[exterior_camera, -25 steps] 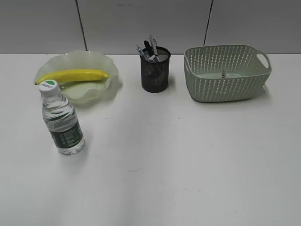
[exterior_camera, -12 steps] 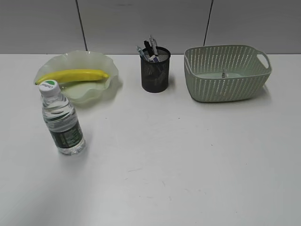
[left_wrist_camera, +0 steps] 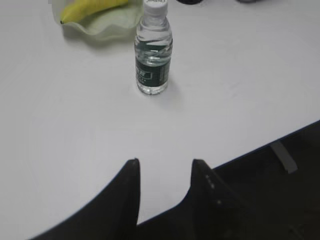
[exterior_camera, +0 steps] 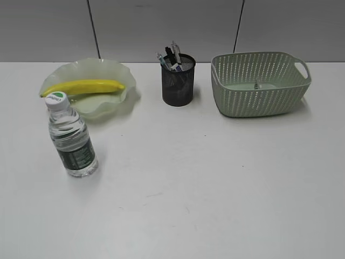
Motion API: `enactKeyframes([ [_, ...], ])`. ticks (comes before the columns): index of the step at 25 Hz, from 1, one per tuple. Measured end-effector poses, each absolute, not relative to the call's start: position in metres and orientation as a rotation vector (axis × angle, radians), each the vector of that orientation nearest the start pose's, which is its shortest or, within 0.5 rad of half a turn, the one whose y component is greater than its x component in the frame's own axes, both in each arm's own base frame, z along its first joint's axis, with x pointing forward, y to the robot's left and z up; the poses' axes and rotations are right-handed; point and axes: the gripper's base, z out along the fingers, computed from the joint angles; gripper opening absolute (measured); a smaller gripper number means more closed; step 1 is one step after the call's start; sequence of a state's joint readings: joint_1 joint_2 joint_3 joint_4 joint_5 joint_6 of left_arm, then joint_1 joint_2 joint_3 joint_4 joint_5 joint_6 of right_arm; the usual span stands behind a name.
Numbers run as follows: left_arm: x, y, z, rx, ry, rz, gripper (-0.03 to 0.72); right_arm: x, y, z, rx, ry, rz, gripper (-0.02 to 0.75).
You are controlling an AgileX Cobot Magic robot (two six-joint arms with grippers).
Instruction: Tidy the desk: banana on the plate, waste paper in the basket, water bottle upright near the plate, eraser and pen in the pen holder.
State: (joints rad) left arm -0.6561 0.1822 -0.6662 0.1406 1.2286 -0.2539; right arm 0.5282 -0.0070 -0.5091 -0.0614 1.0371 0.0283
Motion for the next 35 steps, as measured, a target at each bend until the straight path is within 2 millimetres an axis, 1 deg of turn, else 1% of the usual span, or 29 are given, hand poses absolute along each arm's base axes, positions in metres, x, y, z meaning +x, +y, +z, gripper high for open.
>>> enactKeyframes([
  [2,-0.008,0.021,0.298,0.416,2.108,-0.359,0.256,-0.003,-0.007,0.282,-0.496,1.952,0.283,0.381],
  [3,-0.011,0.024,0.292,0.414,2.087,-0.366,0.256,-0.003,-0.007,0.282,-0.497,1.953,0.282,0.381],
  [5,-0.009,0.022,0.289,0.423,2.087,-0.361,0.256,-0.003,-0.007,0.282,-0.497,1.953,0.290,0.381],
  [9,0.002,0.009,0.290,0.465,2.041,-0.394,0.256,-0.004,-0.007,0.282,-0.497,1.950,0.293,0.381],
  [15,0.001,0.002,0.288,0.591,2.004,-0.422,0.256,-0.004,-0.007,0.282,-0.498,1.951,0.296,0.381],
  [21,0.000,0.001,0.288,0.620,1.995,-0.423,0.256,-0.004,-0.007,0.282,-0.498,1.951,0.297,0.381],
  [31,0.000,0.001,0.288,0.610,1.997,-0.415,0.256,-0.004,-0.007,0.282,-0.493,1.952,0.294,0.381],
  [33,0.000,0.001,0.288,0.560,2.004,-0.389,0.256,-0.004,-0.007,0.282,-0.457,1.959,0.271,0.381],
  [35,0.000,0.001,0.288,0.473,2.020,-0.337,0.256,-0.004,-0.006,0.282,-0.382,1.971,0.223,0.381],
])
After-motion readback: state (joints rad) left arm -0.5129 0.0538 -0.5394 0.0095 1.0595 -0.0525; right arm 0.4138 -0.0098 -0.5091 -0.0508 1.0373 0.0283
